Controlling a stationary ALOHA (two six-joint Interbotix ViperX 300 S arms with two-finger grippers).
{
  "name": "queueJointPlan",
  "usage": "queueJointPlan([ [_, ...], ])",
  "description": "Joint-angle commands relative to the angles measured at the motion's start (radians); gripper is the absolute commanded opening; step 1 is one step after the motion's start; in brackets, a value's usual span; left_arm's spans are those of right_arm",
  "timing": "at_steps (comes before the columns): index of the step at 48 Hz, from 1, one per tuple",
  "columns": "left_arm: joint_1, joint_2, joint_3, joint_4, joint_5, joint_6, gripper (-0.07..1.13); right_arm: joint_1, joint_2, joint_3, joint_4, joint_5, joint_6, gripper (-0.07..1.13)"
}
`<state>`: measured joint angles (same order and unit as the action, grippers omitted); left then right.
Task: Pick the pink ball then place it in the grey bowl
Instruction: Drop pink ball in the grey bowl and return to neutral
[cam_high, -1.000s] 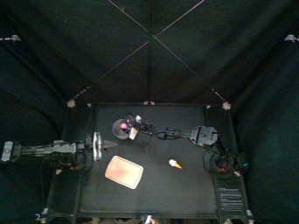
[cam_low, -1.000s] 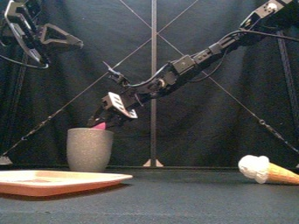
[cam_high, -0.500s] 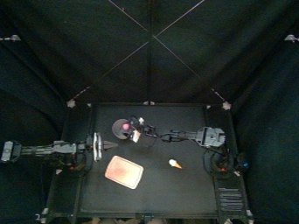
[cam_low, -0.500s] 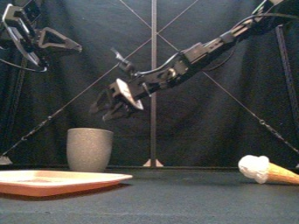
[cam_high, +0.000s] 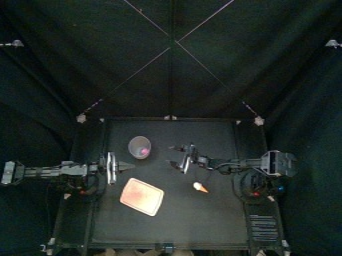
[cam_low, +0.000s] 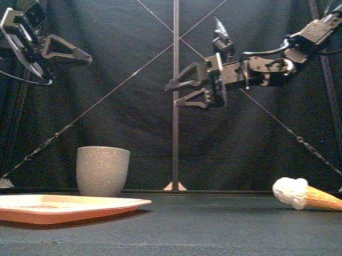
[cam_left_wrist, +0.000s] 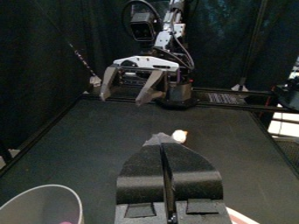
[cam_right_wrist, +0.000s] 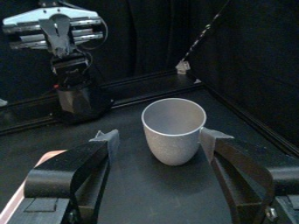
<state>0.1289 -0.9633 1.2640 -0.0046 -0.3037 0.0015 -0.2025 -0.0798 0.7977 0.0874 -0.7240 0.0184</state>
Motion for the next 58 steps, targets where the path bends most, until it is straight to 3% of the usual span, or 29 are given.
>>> queueJointPlan([
  [1, -0.002, 0.002, -0.014, 0.000, -0.009, 0.000, 0.00, 0.026, -0.063, 0.058, 0.011, -0.046, -0.002, 1.04],
  [29, -0.005, 0.003, 0.040, -0.017, -0.066, -0.003, 0.00, 0.104, -0.083, 0.120, 0.008, -0.046, -0.002, 1.04],
  [58, 0.002, 0.002, 0.069, -0.061, -0.066, -0.003, 0.00, 0.110, -0.106, 0.110, 0.020, -0.046, 0.000, 1.04],
])
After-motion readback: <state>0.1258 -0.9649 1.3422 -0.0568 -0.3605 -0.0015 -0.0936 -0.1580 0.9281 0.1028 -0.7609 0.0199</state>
